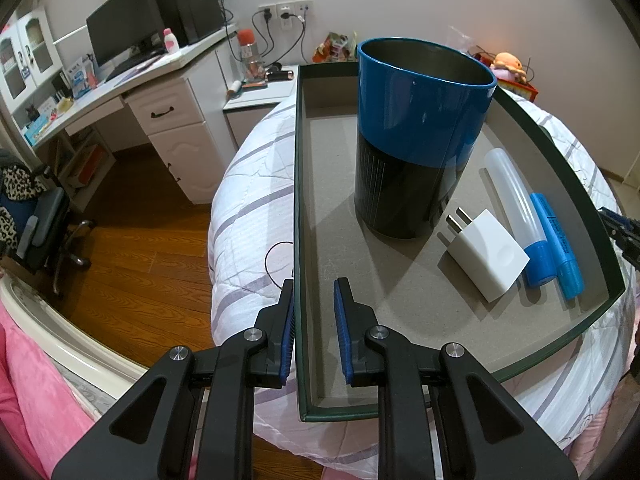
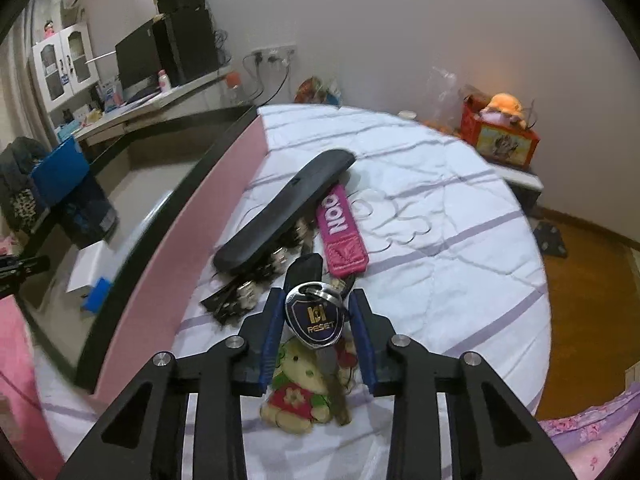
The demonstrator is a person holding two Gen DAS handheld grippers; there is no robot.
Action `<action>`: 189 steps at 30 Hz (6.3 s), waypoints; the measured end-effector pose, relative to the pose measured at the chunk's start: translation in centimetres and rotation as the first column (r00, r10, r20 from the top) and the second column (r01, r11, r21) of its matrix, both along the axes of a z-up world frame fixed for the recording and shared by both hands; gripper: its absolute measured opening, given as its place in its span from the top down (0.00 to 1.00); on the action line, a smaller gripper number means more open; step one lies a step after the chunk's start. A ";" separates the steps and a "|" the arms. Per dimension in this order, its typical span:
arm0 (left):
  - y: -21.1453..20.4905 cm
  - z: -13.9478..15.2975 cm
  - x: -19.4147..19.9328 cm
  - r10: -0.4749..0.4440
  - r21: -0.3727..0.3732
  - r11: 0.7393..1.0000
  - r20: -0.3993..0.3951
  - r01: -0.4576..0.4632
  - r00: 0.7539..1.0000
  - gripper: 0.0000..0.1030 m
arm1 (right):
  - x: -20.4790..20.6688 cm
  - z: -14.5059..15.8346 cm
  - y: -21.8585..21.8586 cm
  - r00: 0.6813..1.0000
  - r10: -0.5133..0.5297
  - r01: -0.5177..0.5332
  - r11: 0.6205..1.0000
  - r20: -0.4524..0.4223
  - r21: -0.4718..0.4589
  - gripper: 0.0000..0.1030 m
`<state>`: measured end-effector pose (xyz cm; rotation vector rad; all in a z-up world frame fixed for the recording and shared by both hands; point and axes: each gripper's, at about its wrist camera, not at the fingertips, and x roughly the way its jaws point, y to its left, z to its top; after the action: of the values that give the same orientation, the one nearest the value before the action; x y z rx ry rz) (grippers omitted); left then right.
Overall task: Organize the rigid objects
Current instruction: 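Reach the right tool to the key bunch and grasp its key ring, then lift the key bunch with the right tool and carry it over the tray, then lower the keys into the tray and open the right tool, then move the right tool back toward the black remote on the bed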
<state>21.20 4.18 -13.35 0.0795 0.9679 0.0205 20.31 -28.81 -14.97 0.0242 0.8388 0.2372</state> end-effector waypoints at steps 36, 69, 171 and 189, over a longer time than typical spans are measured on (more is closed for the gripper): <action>-0.2 0.0 0.2 -0.005 -0.001 1.000 0.000 0.005 1.000 0.83 | -1.2 1.9 0.8 0.999 0.002 0.001 0.998 0.051 -0.061 0.76; -0.2 0.0 0.2 -0.006 -0.001 1.000 0.001 0.006 1.000 0.83 | -2.4 0.9 1.4 0.999 -0.018 0.020 0.998 0.043 -0.059 0.76; 0.2 -0.5 0.3 -0.024 -0.019 1.000 -0.004 0.024 1.000 0.79 | 3.2 8.8 11.0 0.971 0.219 -0.195 0.955 0.092 -0.224 0.43; -0.5 -0.4 0.5 -0.005 0.005 1.000 -0.013 0.005 1.000 0.78 | 0.5 0.8 3.2 0.992 0.102 -0.112 0.982 -0.071 -0.150 0.41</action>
<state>21.74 3.66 -13.73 0.0871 0.9802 0.0181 20.85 -25.61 -14.20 -0.1591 0.9205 0.2732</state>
